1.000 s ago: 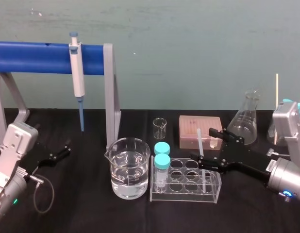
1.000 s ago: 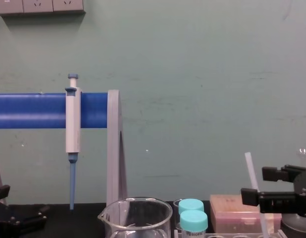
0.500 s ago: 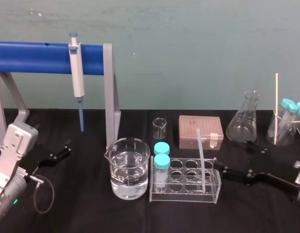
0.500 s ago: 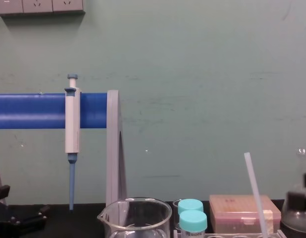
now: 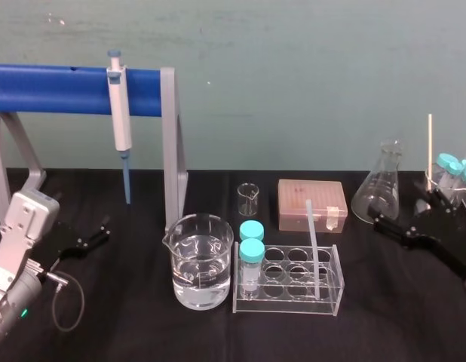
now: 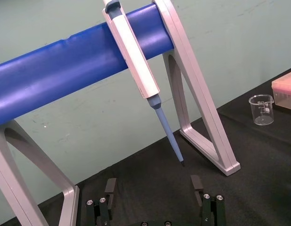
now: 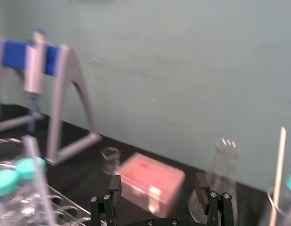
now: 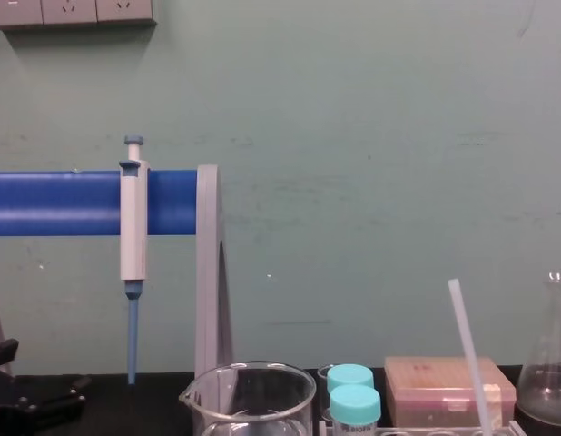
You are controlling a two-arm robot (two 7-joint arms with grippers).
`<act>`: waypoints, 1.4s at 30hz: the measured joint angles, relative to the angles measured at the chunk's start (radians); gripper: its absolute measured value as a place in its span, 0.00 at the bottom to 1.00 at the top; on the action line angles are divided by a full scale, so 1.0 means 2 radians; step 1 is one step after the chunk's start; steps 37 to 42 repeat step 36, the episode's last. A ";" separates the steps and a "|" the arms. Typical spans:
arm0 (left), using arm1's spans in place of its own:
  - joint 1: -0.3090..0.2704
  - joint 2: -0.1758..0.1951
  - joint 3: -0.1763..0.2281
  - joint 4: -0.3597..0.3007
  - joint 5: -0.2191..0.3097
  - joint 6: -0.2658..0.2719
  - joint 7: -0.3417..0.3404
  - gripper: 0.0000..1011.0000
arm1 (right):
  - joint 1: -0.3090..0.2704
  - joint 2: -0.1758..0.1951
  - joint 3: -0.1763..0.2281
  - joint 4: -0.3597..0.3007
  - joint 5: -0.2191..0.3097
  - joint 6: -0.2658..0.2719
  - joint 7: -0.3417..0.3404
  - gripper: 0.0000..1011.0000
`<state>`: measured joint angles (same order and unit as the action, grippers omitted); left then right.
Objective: Pick up the stirring rod with one hand, then place it down.
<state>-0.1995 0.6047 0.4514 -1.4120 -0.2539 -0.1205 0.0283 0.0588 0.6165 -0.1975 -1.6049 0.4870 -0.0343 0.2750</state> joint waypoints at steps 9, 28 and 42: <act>0.000 0.000 0.000 0.000 0.000 0.000 0.000 0.99 | 0.014 -0.035 -0.015 0.036 -0.038 0.025 -0.041 0.99; 0.000 0.000 0.000 0.000 0.000 0.000 0.000 0.99 | 0.014 -0.031 -0.013 0.031 -0.033 0.025 -0.038 0.99; 0.000 0.000 0.000 0.000 0.000 0.000 0.000 0.99 | 0.014 -0.031 -0.013 0.031 -0.032 0.024 -0.037 0.99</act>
